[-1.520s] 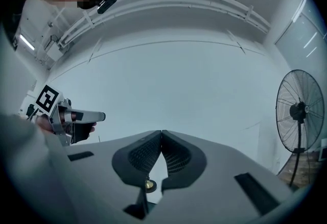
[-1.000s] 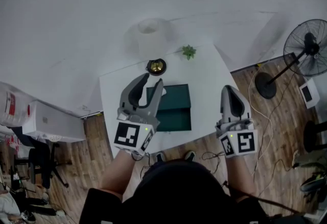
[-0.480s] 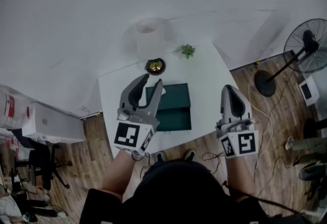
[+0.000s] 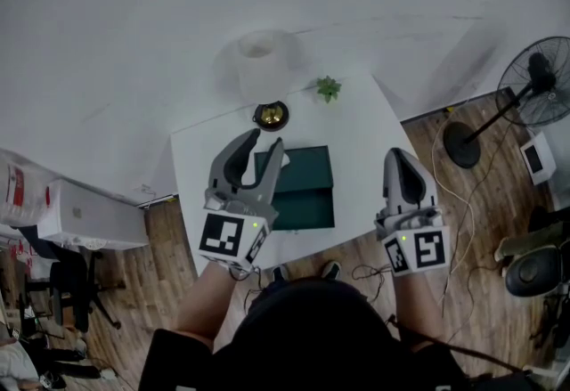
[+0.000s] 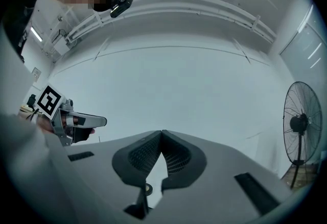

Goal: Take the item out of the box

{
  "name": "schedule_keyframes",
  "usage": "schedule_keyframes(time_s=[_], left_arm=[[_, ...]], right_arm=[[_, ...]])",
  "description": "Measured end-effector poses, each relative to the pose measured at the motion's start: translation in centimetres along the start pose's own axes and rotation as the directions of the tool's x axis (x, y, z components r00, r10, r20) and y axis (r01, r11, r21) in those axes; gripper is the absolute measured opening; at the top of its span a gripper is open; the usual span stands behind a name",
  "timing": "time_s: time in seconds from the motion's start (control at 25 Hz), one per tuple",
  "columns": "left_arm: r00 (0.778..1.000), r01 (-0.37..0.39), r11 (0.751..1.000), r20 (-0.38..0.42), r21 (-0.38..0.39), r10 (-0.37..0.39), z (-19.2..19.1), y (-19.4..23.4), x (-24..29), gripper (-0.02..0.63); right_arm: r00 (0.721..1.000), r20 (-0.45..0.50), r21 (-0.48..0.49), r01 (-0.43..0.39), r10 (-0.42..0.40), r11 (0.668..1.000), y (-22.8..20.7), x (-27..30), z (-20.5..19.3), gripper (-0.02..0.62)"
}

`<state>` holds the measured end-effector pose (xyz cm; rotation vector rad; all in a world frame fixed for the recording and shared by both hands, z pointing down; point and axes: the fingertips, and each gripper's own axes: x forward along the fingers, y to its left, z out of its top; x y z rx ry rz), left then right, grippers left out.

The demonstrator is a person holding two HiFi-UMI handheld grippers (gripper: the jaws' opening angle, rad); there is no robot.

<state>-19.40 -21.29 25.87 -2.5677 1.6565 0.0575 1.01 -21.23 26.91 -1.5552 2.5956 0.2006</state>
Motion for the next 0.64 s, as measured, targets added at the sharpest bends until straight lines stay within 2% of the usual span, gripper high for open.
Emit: schedule_keyframes(time_s=[0.2,0.32,0.64], left_arm=[[1.0,0.003,1.0,-0.019,-0.008,-0.003,-0.6,0.2,0.0,0.137],[1.0,0.005,1.0,0.006,-0.006,-0.005,-0.4,0.5,0.5,0.137],[1.0,0.009,1.0,0.002,-0.007,-0.009,-0.9,1.2,1.0,0.135]], right_arm=[[1.0,-0.009,0.002,-0.001,0.001,1.0,0.2,0.2,-0.3,0.005],[1.0,-0.007,0.002,-0.001,0.001,1.0,0.0,0.7,-0.3,0.005],[1.0,-0.018,0.007,-0.001,0.001,1.0,0.2,1.4,-1.0,0.005]])
